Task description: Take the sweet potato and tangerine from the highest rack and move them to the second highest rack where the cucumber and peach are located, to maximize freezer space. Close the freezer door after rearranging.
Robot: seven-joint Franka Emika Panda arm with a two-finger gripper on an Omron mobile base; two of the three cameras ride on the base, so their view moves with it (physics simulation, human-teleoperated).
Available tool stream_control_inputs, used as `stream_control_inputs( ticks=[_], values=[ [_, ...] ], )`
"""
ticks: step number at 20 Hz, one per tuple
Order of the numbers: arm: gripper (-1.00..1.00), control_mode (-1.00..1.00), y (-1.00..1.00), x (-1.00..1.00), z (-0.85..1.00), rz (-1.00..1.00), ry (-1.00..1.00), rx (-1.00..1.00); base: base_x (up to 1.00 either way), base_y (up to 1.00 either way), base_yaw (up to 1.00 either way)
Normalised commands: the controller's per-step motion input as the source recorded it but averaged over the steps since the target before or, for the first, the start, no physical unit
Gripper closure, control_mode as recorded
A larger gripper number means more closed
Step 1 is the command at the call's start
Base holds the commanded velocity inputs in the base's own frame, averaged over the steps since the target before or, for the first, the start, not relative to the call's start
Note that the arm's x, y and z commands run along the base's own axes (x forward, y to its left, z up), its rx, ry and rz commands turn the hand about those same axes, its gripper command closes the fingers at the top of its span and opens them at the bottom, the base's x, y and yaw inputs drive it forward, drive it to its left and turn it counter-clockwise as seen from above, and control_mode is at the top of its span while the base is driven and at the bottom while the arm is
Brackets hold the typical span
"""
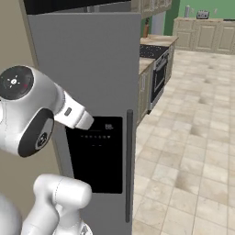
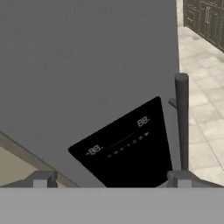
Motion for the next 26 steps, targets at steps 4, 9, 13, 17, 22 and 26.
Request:
stream_control_inputs(
  ticks=[4,9,13,17,22,26],
  values=[
    [-1.0,-1.0,0.01,0.81,-0.22,0.01,0.0,0.18,0.0,0.0,0.0],
    [-1.0,-1.0,0.02,0.78,-0.26,0.0,0.0,0.11,0.0,0.0,0.0],
    [-1.0,-1.0,0.11,0.79,-0.3,0.0,0.0,0.07,0.0,0.0,0.0],
    [-1.0,-1.0,0.19,0.83,-0.31,0.0,0.0,0.06,0.0,0.0,0.0],
    [-1.0,-1.0,0.26,0.85,-0.33,0.0,0.0,0.02,0.0,0.0,0.0],
    [-1.0,-1.0,0.33,0.83,-0.33,0.0,0.0,0.0,0.0,0.0,0.0]
  ],
)
